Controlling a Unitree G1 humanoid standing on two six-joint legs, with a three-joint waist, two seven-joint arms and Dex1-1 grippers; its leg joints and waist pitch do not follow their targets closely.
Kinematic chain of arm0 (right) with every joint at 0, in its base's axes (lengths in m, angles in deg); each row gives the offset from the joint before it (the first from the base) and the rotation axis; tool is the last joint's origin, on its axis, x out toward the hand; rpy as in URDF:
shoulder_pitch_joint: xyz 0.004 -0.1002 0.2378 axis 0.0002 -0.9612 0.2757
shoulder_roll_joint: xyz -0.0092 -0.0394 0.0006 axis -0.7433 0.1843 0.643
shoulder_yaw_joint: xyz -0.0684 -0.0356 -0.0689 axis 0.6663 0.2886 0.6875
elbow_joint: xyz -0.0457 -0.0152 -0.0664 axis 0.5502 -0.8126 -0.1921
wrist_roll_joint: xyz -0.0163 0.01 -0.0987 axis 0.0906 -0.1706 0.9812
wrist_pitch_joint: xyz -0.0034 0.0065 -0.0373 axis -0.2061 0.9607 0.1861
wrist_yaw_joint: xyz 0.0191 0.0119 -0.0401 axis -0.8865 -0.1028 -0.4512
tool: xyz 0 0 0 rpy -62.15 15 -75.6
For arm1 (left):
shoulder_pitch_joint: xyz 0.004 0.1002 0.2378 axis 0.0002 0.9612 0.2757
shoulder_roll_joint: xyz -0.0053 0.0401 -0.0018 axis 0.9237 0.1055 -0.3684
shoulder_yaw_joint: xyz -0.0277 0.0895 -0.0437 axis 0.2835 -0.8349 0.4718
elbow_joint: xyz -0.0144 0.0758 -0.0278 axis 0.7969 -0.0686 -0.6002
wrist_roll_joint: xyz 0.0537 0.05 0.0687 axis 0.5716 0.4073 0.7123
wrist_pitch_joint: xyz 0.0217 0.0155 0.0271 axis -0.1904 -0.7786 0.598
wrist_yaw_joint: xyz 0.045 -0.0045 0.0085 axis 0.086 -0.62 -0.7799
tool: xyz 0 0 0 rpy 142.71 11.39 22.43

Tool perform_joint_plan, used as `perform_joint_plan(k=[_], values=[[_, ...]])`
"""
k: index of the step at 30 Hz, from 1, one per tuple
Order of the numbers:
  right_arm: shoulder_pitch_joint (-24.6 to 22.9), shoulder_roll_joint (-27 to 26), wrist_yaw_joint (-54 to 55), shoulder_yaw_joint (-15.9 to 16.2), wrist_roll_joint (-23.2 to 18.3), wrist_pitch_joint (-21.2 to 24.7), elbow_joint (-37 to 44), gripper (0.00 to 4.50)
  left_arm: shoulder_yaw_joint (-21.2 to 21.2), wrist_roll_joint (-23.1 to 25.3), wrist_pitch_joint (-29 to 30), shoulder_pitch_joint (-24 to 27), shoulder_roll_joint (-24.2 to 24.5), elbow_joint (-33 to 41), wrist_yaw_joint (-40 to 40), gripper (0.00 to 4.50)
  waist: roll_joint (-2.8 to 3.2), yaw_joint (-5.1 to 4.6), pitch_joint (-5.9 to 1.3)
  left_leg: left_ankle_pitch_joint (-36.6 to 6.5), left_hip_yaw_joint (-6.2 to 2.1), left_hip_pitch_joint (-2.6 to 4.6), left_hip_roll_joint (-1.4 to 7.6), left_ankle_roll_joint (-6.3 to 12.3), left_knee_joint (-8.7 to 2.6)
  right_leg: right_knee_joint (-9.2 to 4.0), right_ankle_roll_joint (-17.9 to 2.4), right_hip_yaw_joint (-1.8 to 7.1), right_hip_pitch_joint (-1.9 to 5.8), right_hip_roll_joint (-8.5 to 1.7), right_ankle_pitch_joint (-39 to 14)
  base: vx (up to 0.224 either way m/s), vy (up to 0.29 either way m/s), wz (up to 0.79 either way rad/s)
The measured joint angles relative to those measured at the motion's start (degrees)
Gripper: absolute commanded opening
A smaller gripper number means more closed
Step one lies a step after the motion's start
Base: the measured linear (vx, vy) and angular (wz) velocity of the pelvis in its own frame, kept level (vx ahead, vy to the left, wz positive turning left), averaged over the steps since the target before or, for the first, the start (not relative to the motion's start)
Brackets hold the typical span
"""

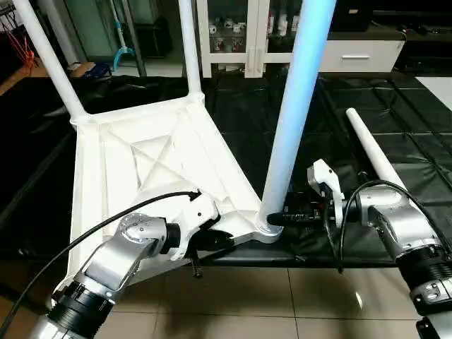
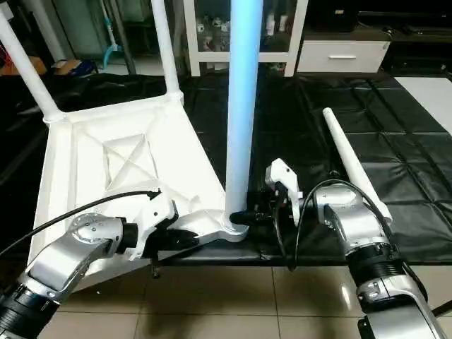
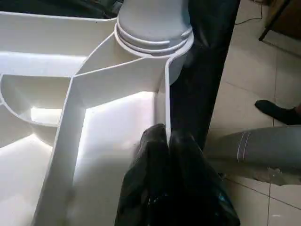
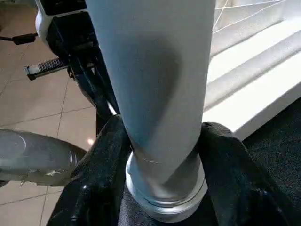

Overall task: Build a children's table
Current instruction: Rotate leg to tighten

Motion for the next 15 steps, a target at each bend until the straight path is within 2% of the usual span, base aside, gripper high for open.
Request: perform_joint_plan(k=[4,8,15], values=[[0.0,0.1,-0.5,0.0,0.0,-0.1,0.0,1.92,-0.2,0.0,0.0,0.1,0.1,0.2,0.0,0.0,0.04,0.07,-0.03,0.0,0.0,0.0,0.0,0.0,0.0,0.0,0.0,-0.01,0.01,0.0,0.0,0.0,0.0,0.0],[-0.2,-1.6,1.3,-0.6,0.1,-2.4,-1.7,1.9,0.1,0.5,-0.2,-0.2,0.1,-0.2,0.1,0.0,-0.08,-0.08,-0.1,0.0,0.0,0.06,0.01,0.0,0.0,0.01,0.0,-0.01,0.04,0.0,0.0,0.0,0.0,0.0],[-0.7,-7.7,17.8,-3.6,2.3,-5.9,-4.8,1.87,1.1,4.1,-0.9,-4.4,-5.4,-7.6,7.8,0.0,-0.16,-1.65,-0.04,0.0,-0.08,0.41,-0.07,-0.03,-0.01,-0.06,0.4,0.0,0.18,0.0,-0.2,-0.024,-0.001,-0.01]])
